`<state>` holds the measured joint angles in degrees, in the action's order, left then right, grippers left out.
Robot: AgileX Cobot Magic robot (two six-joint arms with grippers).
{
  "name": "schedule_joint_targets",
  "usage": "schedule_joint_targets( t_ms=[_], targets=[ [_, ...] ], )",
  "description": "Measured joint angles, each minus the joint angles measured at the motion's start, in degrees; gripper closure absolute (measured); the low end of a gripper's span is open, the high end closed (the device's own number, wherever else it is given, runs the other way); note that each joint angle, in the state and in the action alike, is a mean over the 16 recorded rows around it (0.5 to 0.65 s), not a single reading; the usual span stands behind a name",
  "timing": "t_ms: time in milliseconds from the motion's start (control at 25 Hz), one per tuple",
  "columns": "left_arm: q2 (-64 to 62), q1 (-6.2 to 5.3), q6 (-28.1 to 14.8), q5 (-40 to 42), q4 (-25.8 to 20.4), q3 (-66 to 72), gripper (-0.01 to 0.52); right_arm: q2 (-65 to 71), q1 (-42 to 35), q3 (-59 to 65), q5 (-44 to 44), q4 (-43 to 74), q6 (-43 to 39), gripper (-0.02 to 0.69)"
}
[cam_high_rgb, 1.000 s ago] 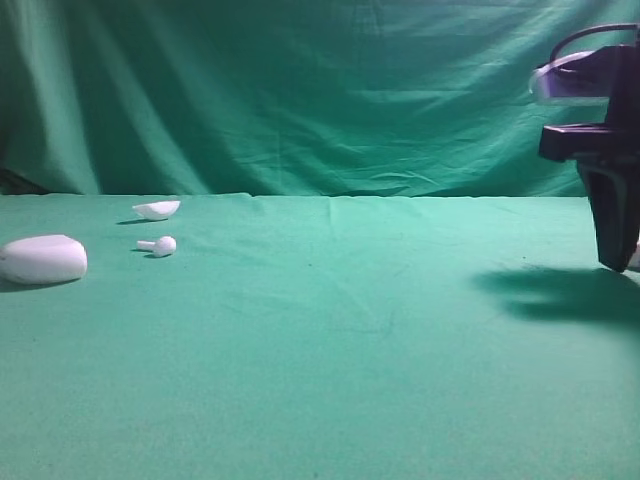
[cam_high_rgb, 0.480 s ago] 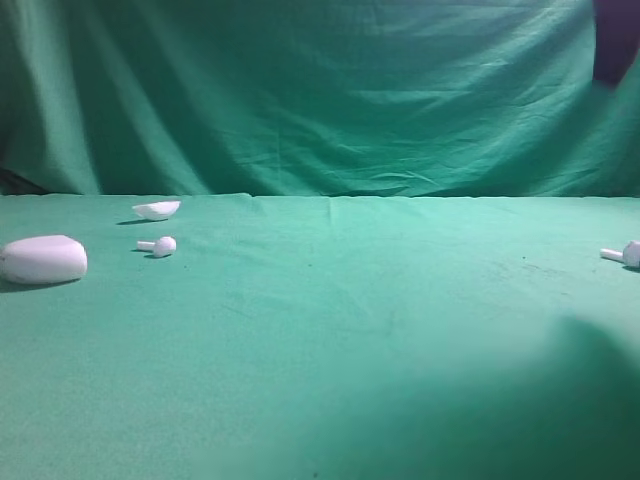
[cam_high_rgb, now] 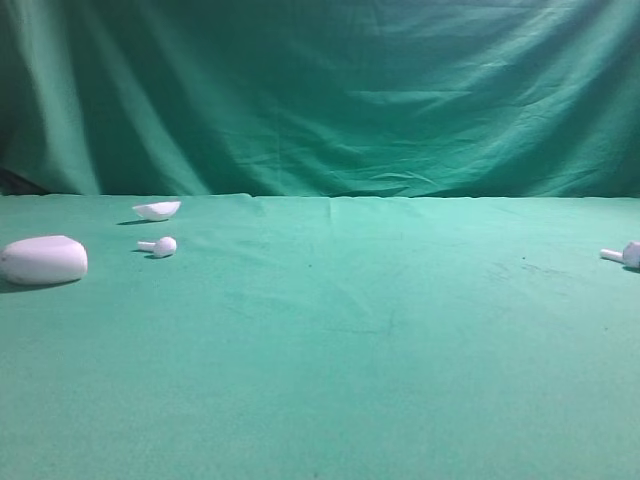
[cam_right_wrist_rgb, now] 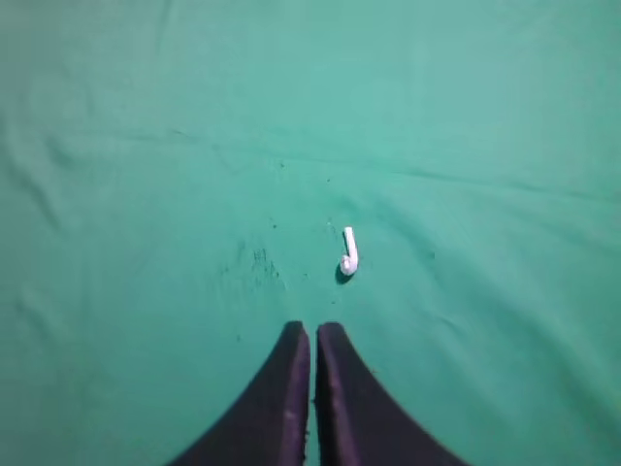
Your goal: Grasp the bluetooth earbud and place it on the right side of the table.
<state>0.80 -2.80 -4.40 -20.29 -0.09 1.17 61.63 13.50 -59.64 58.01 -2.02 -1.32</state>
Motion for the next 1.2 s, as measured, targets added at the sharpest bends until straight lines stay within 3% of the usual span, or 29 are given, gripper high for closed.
schedule_joint_targets(
  t_ms=[280,760,1200],
  targets=[
    [0.0,0.00,0.0,0.0,0.0,0.0,0.514,-19.2,0.0,6.2,1.6,0.0,0.0,0.662],
    [0.0,0.00,0.0,0.0,0.0,0.0,0.514,-47.0,0.0,19.9,-4.9,0.0,0.1,0.665],
    [0.0,0.00,0.0,0.0,0.0,0.0,0.514,-56.0,0.0,24.6,-8.4,0.5,0.4,0.665]
  ],
)
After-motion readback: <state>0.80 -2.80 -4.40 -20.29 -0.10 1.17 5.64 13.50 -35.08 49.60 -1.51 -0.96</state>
